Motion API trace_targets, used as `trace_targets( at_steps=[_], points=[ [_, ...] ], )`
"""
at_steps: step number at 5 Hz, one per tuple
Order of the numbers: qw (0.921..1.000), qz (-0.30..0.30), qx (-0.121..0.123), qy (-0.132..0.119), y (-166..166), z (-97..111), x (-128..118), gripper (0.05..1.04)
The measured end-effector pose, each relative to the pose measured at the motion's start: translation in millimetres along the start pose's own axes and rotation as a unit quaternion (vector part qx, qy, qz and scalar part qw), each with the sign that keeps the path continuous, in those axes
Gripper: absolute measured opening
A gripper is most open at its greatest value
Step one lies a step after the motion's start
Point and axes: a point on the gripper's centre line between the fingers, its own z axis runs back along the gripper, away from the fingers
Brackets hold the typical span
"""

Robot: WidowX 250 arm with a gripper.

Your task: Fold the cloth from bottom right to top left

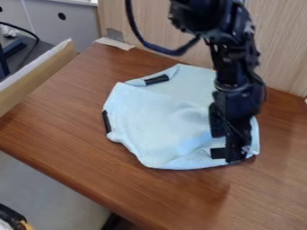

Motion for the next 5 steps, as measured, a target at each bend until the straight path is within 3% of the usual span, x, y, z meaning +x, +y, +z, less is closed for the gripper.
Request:
trace_targets(
  at_steps=[1, 3, 4, 5],
  points=[
    [0.9995, -0.016, -0.015, 0.023, -6.1, -20.3, -0.1, 0.999],
    [0.9991, -0.017, -0.024, 0.031, -0.9, -27.7, 5.0, 1.001],
    [0.9990, -0.014, -0.026, 0.033, 4.6, -29.8, 6.0, 0.951],
    [0.9988, -0.015, -0.029, 0.037, 4.4, -31.2, 5.1, 0.692]
  ],
)
